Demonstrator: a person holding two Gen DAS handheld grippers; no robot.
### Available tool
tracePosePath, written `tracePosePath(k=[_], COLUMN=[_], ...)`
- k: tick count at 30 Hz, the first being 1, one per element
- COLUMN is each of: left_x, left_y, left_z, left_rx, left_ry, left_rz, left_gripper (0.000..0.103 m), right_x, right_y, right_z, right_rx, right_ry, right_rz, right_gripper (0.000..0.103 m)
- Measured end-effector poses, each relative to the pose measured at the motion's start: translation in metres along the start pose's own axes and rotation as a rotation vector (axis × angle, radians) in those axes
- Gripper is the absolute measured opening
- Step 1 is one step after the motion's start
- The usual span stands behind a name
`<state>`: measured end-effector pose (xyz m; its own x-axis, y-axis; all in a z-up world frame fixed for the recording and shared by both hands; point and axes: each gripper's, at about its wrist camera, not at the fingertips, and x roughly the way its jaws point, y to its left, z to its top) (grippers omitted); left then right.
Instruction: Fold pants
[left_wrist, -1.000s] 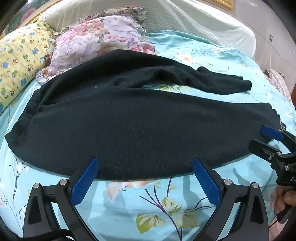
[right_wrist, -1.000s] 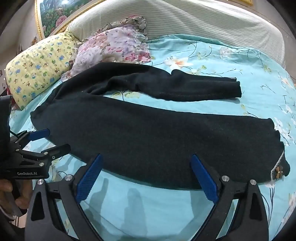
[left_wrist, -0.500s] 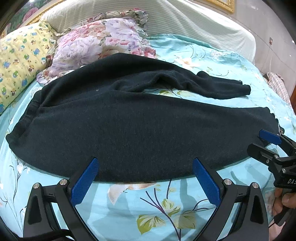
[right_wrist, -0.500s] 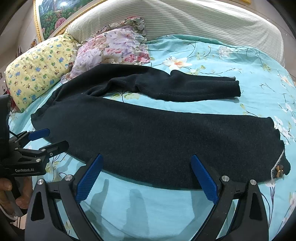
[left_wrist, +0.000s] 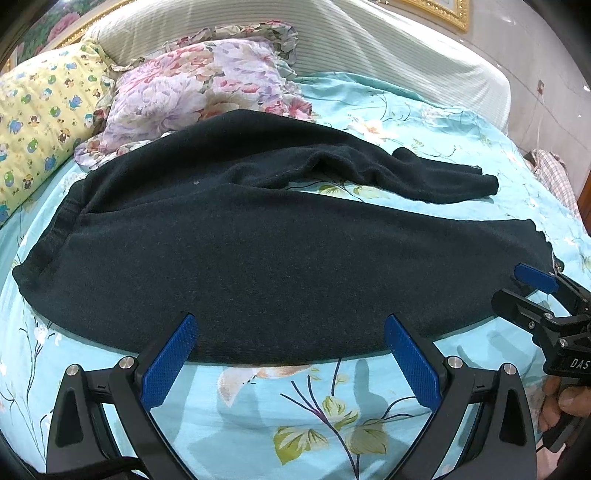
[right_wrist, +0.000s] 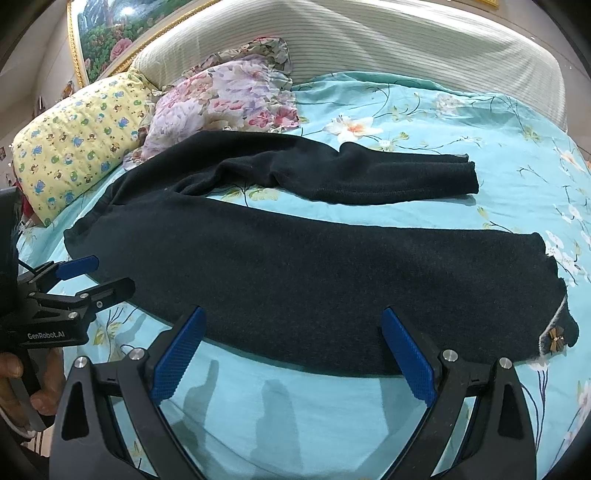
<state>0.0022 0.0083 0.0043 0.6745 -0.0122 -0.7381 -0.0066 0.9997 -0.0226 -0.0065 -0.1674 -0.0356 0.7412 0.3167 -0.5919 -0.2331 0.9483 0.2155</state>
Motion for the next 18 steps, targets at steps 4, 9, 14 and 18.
tracePosePath(k=[4, 9, 14, 18], left_x=[0.0002, -0.0003, -0.0004, -0.0001], left_y=[0.0003, 0.0006, 0.0013, 0.0007], left_z=[0.0000, 0.0010, 0.0011, 0.0013], left_rx=[-0.002, -0.004, -0.005, -0.007], left_ry=[0.001, 0.000, 0.000, -0.002], left_rz=[-0.001, -0.006, -0.011, -0.010], left_gripper=[0.102, 0.102, 0.102, 0.101], right_x=[-0.0003, -0.0013, -0.0011, -0.0007], right_y=[0.0003, 0.0004, -0.0002, -0.0004], right_z=[-0.0006, -0.0009, -0.0007, -0.0004], right_rx=[0.001, 0.000, 0.000, 0.000], right_ry=[0.000, 0.002, 0.004, 0.003], right_rz=[0.000, 0.000, -0.001, 0.001], right_gripper=[0.096, 0.096, 0.096, 0.096])
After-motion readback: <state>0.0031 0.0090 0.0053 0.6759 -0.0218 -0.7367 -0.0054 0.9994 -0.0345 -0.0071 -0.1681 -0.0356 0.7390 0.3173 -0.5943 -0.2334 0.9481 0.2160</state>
